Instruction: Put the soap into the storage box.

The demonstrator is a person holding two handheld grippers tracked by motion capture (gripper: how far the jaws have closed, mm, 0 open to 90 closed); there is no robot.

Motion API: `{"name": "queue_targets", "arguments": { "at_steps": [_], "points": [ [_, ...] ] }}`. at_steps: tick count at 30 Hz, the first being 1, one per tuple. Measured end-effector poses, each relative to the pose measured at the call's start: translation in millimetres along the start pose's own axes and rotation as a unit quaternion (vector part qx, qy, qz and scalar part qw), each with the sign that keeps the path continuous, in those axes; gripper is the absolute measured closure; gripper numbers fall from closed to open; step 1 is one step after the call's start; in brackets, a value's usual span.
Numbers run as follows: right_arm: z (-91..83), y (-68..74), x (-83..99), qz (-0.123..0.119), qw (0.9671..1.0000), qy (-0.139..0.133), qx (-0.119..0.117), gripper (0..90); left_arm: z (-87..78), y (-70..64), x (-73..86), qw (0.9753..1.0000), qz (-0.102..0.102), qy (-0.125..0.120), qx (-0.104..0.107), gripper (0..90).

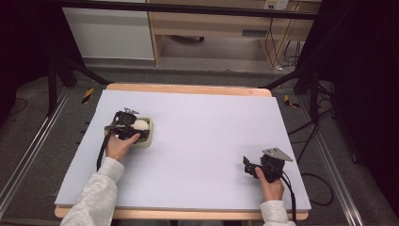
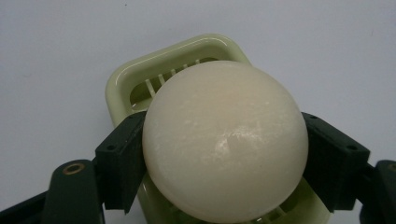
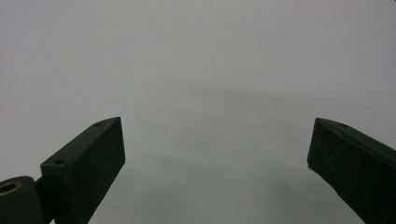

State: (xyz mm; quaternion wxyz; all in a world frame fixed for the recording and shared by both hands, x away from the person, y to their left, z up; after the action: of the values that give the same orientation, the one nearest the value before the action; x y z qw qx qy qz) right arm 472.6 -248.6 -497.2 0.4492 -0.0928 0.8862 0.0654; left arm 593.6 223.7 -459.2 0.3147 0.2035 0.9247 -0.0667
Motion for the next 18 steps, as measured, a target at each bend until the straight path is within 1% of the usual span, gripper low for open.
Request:
{"name": "queue_targets", "arguments": {
  "at_steps": [3,4,6,9,11,16,18],
  "points": [
    [0.1,0.0,0.0,0.001,1.0000,0.000,-0.001,4.4,-0.3,0.2,1.8,1.0000,-0.002,-0.008,0.001,22.7],
    [0.1,0.0,0.0,0.001,1.0000,0.001,-0.001,4.4,-1.1,0.7,2.1,0.9999,-0.001,-0.012,-0.002,21.9],
    [0.1,0.1,0.0,0.000,1.0000,0.000,-0.001,4.4,-2.5,1.8,2.6,0.9999,-0.002,-0.012,0.001,21.2],
    [0.1,0.2,-0.1,0.000,1.0000,0.000,0.001,4.4,-5.2,2.1,3.3,0.9999,-0.001,-0.015,-0.003,20.1],
    [0.0,0.1,0.0,0.000,1.0000,0.000,0.000,4.4,-8.5,2.4,3.9,0.9998,0.003,-0.017,-0.004,19.3],
    [0.1,0.0,0.0,0.001,1.0000,0.001,-0.001,4.5,-19.1,0.3,6.3,0.9996,0.004,-0.028,0.003,16.2],
    [-0.2,-0.1,-0.1,0.002,1.0000,-0.001,-0.001,4.4,-25.2,-1.2,8.7,0.9995,0.008,-0.031,0.009,15.8]
  ]
}}
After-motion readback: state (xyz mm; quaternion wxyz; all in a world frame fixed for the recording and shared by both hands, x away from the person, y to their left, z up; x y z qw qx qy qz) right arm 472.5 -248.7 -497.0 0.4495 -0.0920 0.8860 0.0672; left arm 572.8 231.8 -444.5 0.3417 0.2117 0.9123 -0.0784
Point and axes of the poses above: each handheld gripper's, and its own axes: z roughly forward along the jaws, x roughly out of its underside, y roughly to its left, the point moved 2 cm from there along z, roughly forward along the jaws, and after that the axes turned 3 degrees about y, right-handed, at the moved point
